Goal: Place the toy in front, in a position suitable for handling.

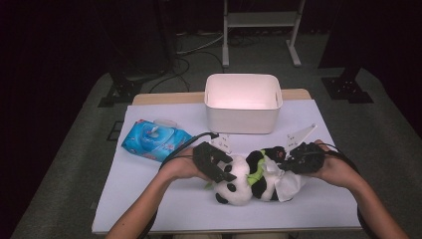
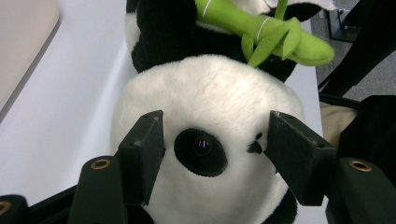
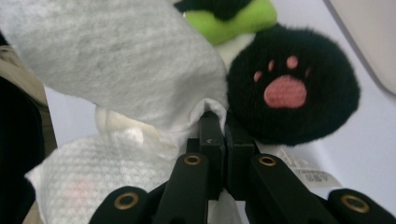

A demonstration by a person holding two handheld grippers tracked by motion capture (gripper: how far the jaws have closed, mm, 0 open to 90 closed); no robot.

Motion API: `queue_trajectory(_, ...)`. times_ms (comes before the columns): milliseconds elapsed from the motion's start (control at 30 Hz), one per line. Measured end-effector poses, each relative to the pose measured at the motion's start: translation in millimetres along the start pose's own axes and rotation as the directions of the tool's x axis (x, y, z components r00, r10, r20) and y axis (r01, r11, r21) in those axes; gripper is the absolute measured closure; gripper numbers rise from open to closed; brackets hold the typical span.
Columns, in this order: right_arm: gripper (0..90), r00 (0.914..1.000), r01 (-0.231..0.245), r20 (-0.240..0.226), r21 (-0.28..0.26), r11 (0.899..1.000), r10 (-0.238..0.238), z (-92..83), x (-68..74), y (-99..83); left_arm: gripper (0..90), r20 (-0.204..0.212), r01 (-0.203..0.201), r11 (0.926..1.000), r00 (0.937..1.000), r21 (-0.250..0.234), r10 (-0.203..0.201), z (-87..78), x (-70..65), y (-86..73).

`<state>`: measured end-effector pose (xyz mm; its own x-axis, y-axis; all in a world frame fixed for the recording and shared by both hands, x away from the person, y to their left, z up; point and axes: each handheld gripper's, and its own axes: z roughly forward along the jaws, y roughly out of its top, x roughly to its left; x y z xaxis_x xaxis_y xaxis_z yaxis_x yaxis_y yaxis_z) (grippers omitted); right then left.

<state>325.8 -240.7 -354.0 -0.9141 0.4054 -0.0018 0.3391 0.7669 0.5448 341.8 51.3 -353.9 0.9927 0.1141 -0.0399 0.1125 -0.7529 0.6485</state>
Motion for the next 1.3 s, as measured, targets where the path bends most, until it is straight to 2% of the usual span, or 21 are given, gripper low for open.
queue_trajectory(200,88.1,0.9991,-0.026,-0.033,0.002,1.000,0.026,4.3,3.5,-12.1,37.5,-0.022,0.009,0.9999,0.9997,-0.008,-0.009,2.8,4.5,-1.4)
queue_trajectory(367,88.2,0.9985,-0.017,-0.051,0.013,1.000,0.017,6.3,10.4,-14.4,34.8,-0.034,0.024,0.9997,0.9991,-0.005,-0.024,2.8,9.0,-2.8)
queue_trajectory(433,88.1,0.9979,-0.013,-0.064,0.017,1.000,0.014,7.5,14.4,-14.6,34.2,-0.033,0.030,0.9995,0.9990,-0.007,-0.030,2.2,11.5,-3.9)
queue_trajectory(600,88.1,0.9984,0.003,-0.056,0.017,1.000,-0.002,5.8,16.8,-14.2,34.3,-0.009,0.027,0.9996,0.9996,-0.009,-0.028,2.8,9.3,-4.7)
queue_trajectory(733,88.1,0.9995,0.016,-0.029,0.005,1.000,-0.015,-3.0,14.8,-6.9,34.3,0.003,0.008,0.9999,1.0000,-0.008,-0.008,2.1,5.5,-4.1)
queue_trajectory(800,88.1,0.9992,0.020,-0.034,-0.032,0.999,-0.021,-9.6,14.5,1.4,34.2,0.004,0.002,0.9999,1.0000,-0.014,-0.002,2.8,2.9,-4.2)
queue_trajectory(900,87.8,0.9971,0.074,-0.015,-0.049,0.996,-0.075,-16.9,17.3,24.5,33.7,0.001,0.000,0.9998,1.0000,-0.018,0.000,2.4,2.3,-5.3)
queue_trajectory(967,87.1,0.9965,0.083,-0.008,-0.047,0.995,-0.083,-17.2,17.6,29.4,33.7,-0.003,0.006,0.9997,1.0000,-0.024,-0.006,2.0,2.1,-6.6)
queue_trajectory(1033,80.9,0.9944,0.106,0.004,-0.014,0.994,-0.106,-15.4,19.1,37.4,33.3,-0.008,0.006,0.9997,0.9999,-0.025,-0.006,1.9,2.0,-7.2)
queue_trajectory(1167,70.3,0.9944,0.106,0.010,-0.031,0.994,-0.105,-21.8,20.7,41.0,32.5,-0.010,0.005,0.9995,0.9999,-0.030,-0.005,1.7,0.4,-8.0)
queue_trajectory(1267,68.8,0.9942,0.106,0.023,-0.046,0.993,-0.105,-30.2,21.2,38.7,32.5,-0.012,0.005,0.9996,0.9999,-0.028,-0.005,1.8,1.0,-8.0)
queue_trajectory(1300,71.1,0.9937,0.110,0.026,-0.052,0.993,-0.109,-33.5,20.5,37.3,32.4,-0.012,0.005,0.9997,0.9999,-0.026,-0.005,1.7,0.9,-7.7)
